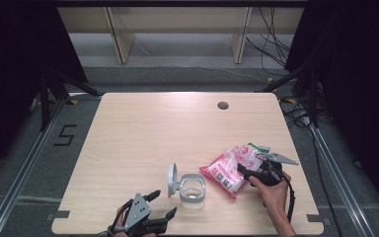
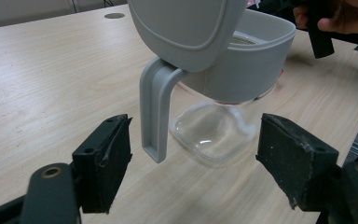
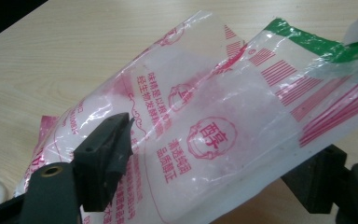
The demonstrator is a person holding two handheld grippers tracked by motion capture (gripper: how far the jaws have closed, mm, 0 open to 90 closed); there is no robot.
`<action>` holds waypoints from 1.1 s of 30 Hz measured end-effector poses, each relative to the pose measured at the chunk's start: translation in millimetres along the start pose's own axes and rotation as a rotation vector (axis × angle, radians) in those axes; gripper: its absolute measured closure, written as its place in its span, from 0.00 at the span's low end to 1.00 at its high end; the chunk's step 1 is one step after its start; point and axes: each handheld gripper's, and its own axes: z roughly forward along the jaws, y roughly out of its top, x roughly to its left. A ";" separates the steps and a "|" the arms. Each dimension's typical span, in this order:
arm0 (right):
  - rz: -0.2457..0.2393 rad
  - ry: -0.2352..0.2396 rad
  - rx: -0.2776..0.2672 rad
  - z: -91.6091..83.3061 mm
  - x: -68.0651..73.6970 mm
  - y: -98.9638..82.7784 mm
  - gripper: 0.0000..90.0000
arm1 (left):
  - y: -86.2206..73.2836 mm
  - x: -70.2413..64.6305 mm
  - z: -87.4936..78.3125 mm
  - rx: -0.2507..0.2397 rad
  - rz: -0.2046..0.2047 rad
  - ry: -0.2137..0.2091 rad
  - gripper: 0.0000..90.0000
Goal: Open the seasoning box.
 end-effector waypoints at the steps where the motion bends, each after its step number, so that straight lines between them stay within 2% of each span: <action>1: -0.002 0.005 -0.001 0.8 0.1 0.4 0.32 | 0.2 0.3 -0.6 0.006 0.006 0.003 0.28; 2: -0.051 0.008 -0.003 2.0 -4.0 1.8 0.35 | 0.5 -0.8 -0.9 0.005 -0.004 0.007 0.28; 4: -0.062 0.009 -0.009 5.8 -4.3 2.4 0.43 | 0.7 0.1 -1.1 -0.002 0.004 0.000 0.28; 5: -0.062 0.009 -0.009 5.8 -4.3 2.4 0.43 | 1.0 0.6 -1.3 -0.002 0.015 -0.002 0.28; 6: -0.059 -0.001 -0.005 6.4 -2.6 3.3 0.49 | 1.6 1.0 -2.4 0.005 0.028 0.003 0.28; 8: -0.062 0.010 -0.018 8.1 -3.1 3.4 0.50 | 1.6 1.5 -2.4 0.001 0.028 0.001 0.28; 9: -0.072 0.002 -0.005 9.0 -4.3 3.9 0.52 | 1.7 1.6 -2.6 0.002 0.030 0.003 0.28; 10: -0.065 -0.013 0.001 9.7 -3.8 4.4 0.53 | 1.8 1.8 -2.6 0.001 0.031 0.002 0.28; 13: -0.063 -0.013 -0.002 12.1 -3.8 5.2 0.54 | 1.6 1.0 -2.6 0.002 0.026 0.001 0.28; 14: -0.008 0.011 -0.012 13.2 0.9 4.7 0.55 | 1.1 -0.8 -2.1 -0.005 -0.001 0.003 0.28; 15: -0.065 -0.006 -0.018 15.0 -3.1 5.7 0.56 | 1.2 -0.7 -1.6 -0.005 0.002 -0.003 0.28; 17: -0.051 0.005 -0.012 14.8 -2.4 6.0 0.56 | 1.3 -0.3 -1.3 0.001 0.008 -0.003 0.28; 20: -0.052 0.003 -0.006 16.3 -3.6 7.1 0.66 | 1.4 -0.8 -1.2 -0.003 0.004 -0.006 0.28; 21: -0.072 -0.006 -0.018 18.2 -4.8 6.9 0.71 | 1.4 -0.3 -1.7 -0.001 0.008 -0.002 0.28; 22: -0.062 0.003 -0.017 18.4 -4.8 7.6 0.75 | 1.3 -0.9 -1.9 -0.005 0.003 0.002 0.28; 23: -0.023 -0.014 -0.018 19.5 -1.8 6.9 0.79 | 1.4 -0.7 -2.1 -0.005 0.007 0.000 0.28; 24: -0.074 -0.020 -0.008 20.0 -6.1 8.6 0.84 | 1.3 -1.2 -1.7 -0.012 0.002 -0.003 0.28; 25: -0.024 -0.015 -0.005 19.9 -1.9 8.3 0.87 | 1.5 -0.9 -1.4 -0.015 0.011 -0.005 0.28; 26: -0.039 -0.010 -0.016 20.9 -3.2 8.4 0.88 | 1.2 -1.8 -2.4 -0.005 -0.002 0.002 0.28; 27: -0.073 0.012 -0.027 22.5 -6.1 9.7 0.94 | 1.4 -1.8 -3.0 -0.003 -0.001 0.003 0.28; 28: -0.079 0.014 -0.031 23.2 -5.8 9.8 1.00 | 1.4 -1.8 -3.0 -0.003 -0.001 0.003 0.28; 30: -0.092 0.011 -0.045 25.7 -5.5 9.4 1.00 | 1.4 -1.2 -3.7 0.001 0.006 0.004 0.28; 31: -0.104 0.015 -0.020 23.9 -4.3 10.0 1.00 | 1.4 -1.1 -4.0 0.001 0.005 0.005 0.28; 33: -0.121 0.003 -0.022 24.0 -2.5 10.4 1.00 | 1.3 -0.8 -4.1 -0.008 0.003 -0.001 0.28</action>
